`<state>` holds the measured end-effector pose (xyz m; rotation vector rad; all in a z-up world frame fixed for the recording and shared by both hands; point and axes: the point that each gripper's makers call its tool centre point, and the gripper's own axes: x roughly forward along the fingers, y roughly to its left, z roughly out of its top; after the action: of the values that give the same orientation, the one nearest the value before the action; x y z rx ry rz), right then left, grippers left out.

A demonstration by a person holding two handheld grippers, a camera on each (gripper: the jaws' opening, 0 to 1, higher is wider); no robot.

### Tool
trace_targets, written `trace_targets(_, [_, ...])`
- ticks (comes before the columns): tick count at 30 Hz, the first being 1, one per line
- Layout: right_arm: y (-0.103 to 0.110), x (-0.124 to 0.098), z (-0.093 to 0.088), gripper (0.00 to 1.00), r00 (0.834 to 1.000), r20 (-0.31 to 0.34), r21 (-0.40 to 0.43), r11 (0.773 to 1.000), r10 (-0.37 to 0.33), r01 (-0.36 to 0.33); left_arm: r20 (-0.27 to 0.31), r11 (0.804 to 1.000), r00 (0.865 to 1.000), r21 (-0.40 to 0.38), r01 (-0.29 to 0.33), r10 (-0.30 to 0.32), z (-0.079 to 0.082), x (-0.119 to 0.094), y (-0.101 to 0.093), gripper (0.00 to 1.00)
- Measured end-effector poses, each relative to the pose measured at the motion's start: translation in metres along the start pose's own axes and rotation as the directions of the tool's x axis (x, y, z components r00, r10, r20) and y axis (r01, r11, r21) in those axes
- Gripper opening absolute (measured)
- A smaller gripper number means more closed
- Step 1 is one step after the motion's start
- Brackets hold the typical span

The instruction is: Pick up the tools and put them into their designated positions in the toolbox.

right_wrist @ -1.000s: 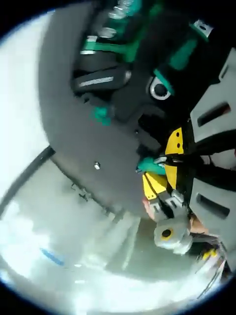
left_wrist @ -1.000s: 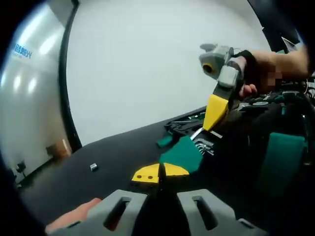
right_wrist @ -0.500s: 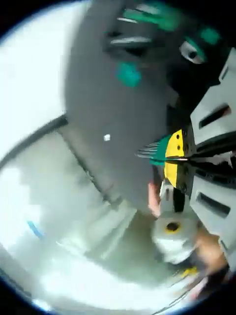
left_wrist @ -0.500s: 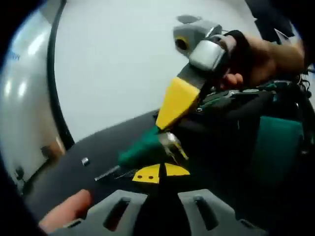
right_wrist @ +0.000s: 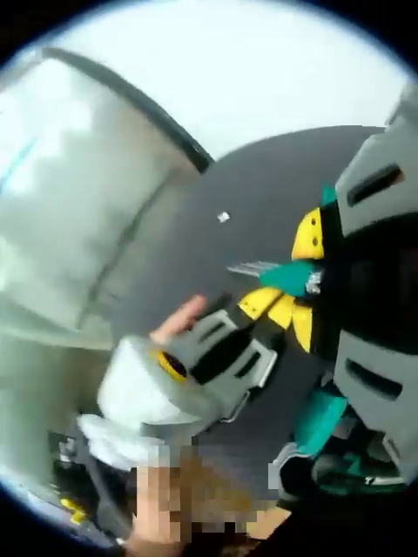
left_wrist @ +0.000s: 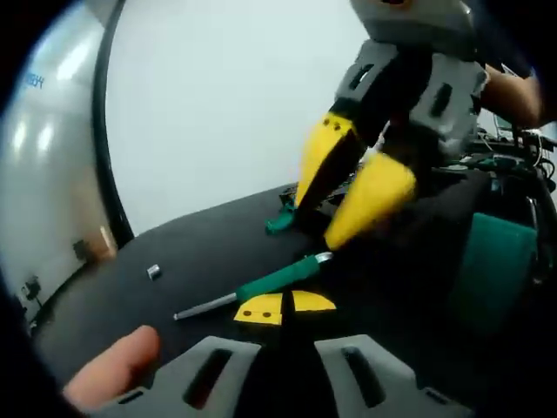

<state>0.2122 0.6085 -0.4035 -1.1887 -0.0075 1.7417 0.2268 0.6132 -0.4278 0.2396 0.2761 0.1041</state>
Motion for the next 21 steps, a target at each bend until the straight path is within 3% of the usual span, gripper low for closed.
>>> trace_targets(1, [0.000, 0.006, -0.006, 0.23, 0.999, -0.045, -0.027, 1.000, 0.009, -0.010, 0.000, 1.000, 1.000, 0.001, -0.004, 0.004, -0.001, 0.000, 0.001, 0.00])
trace_targets(4, [-0.012, 0.026, -0.007, 0.19, 0.998, -0.061, -0.204, 0.979, -0.005, -0.008, 0.006, 1.000, 1.000, 0.013, -0.006, 0.005, 0.000, -0.001, 0.001, 0.00])
trace_targets(6, [-0.005, 0.042, -0.005, 0.18, 0.998, -0.043, -0.278, 0.959, 0.052, -0.062, 0.004, 1.000, 1.000, 0.009, -0.005, 0.005, 0.001, -0.003, -0.001, 0.00])
trace_targets(7, [-0.004, 0.041, -0.007, 0.18, 0.997, -0.050, -0.253, 0.965, 0.052, -0.063, -0.003, 1.000, 1.000, 0.008, -0.013, 0.013, -0.001, -0.003, 0.000, 0.00])
trace_targets(8, [-0.007, 0.045, -0.009, 0.15, 0.996, -0.075, -0.177, 0.982, 0.055, -0.068, 0.001, 1.000, 1.000, -0.015, -0.015, 0.015, 0.000, -0.004, 0.003, 0.00])
trace_targets(9, [-0.008, 0.038, -0.012, 0.13, 0.996, -0.091, -0.120, 0.992, 0.020, -0.031, 0.001, 1.000, 1.000, -0.017, -0.026, 0.026, 0.000, -0.005, 0.005, 0.00])
trace_targets(11, [-0.018, 0.032, -0.009, 0.06, 0.999, -0.036, -0.072, 0.997, -0.020, 0.017, 0.009, 0.999, 0.999, -0.037, -0.033, 0.034, 0.002, -0.007, 0.012, 0.00])
trace_targets(13, [-0.028, 0.021, -0.010, 0.05, 0.999, 0.036, 0.128, 0.991, 0.018, -0.023, 0.029, 0.997, 0.998, -0.058, -0.058, 0.059, 0.007, -0.012, 0.015, 0.00])
trace_targets(14, [-0.033, 0.013, -0.009, 0.05, 0.996, 0.079, 0.260, 0.963, 0.049, -0.068, 0.068, 0.993, 0.992, -0.058, -0.099, 0.103, 0.014, -0.017, 0.023, 0.00])
trace_targets(15, [-0.037, 0.003, -0.007, 0.05, 0.989, 0.127, 0.391, 0.912, 0.077, -0.121, 0.087, 0.989, 0.986, -0.059, -0.135, 0.140, 0.016, -0.019, 0.030, 0.00])
trace_targets(17, [-0.048, -0.020, 0.001, 0.05, 0.968, 0.224, 0.598, 0.769, 0.111, -0.227, 0.094, 0.984, 0.980, -0.024, -0.175, 0.177, 0.018, -0.023, 0.037, 0.00])
trace_targets(19, [-0.055, -0.042, 0.001, 0.05, 0.945, 0.304, 0.702, 0.643, 0.119, -0.307, 0.110, 0.989, 0.983, -0.038, -0.141, 0.144, 0.020, -0.021, 0.032, 0.00])
trace_targets(20, [-0.052, -0.059, -0.003, 0.05, 0.917, 0.366, 0.758, 0.521, 0.159, -0.393, 0.109, 0.991, 0.985, -0.035, -0.132, 0.135, 0.020, -0.019, 0.029, 0.00])
trace_targets(21, [-0.048, -0.071, -0.005, 0.05, 0.894, 0.410, 0.782, 0.433, 0.182, -0.447, 0.108, 0.991, 0.986, -0.034, -0.127, 0.130, 0.020, -0.019, 0.028, 0.00])
